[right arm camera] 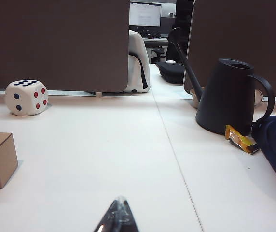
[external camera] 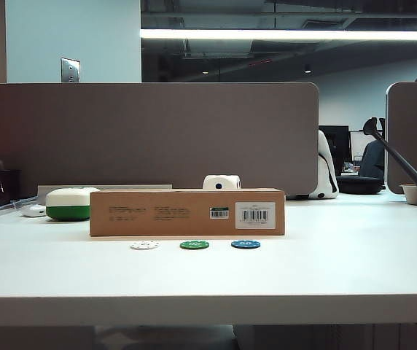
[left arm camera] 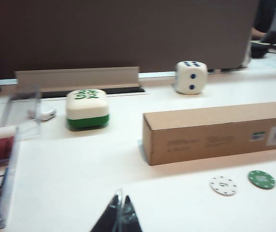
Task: Push the chip with the highest value in the row forward next to the rectangular box.
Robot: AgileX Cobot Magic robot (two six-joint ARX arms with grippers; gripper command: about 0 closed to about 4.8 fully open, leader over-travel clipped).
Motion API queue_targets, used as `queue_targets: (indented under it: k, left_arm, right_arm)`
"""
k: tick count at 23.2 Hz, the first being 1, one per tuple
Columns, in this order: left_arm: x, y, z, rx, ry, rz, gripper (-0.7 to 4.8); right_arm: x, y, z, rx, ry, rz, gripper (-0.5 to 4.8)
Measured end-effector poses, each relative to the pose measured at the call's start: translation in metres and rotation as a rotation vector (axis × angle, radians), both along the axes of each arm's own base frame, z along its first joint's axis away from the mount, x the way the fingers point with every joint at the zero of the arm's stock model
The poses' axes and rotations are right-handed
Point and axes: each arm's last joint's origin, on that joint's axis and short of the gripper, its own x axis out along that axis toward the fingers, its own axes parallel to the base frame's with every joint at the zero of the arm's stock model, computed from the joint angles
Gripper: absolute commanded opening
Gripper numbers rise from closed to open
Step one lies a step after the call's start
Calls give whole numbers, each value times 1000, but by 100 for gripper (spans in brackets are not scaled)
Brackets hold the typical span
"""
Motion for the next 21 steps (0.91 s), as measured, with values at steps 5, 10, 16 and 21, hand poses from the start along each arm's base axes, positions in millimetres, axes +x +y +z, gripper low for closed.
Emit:
queue_targets:
  k: [5, 10, 16, 21]
  left_arm:
    - [0, -3, 0, 0, 0, -27, -5]
    - [0, -2, 0, 0, 0, -26, -5]
    - [2, -3, -3, 6, 39, -26, -5]
    - [4, -12, -12, 30, 135, -96, -5]
  right_arm:
    - [0, 0, 0, 0, 0, 1, -5]
    - [0, 0, 0, 0, 0, 2, -5]
    - [0, 0, 0, 45, -2, 5, -5]
    - [0, 0, 0, 313, -11, 29, -5]
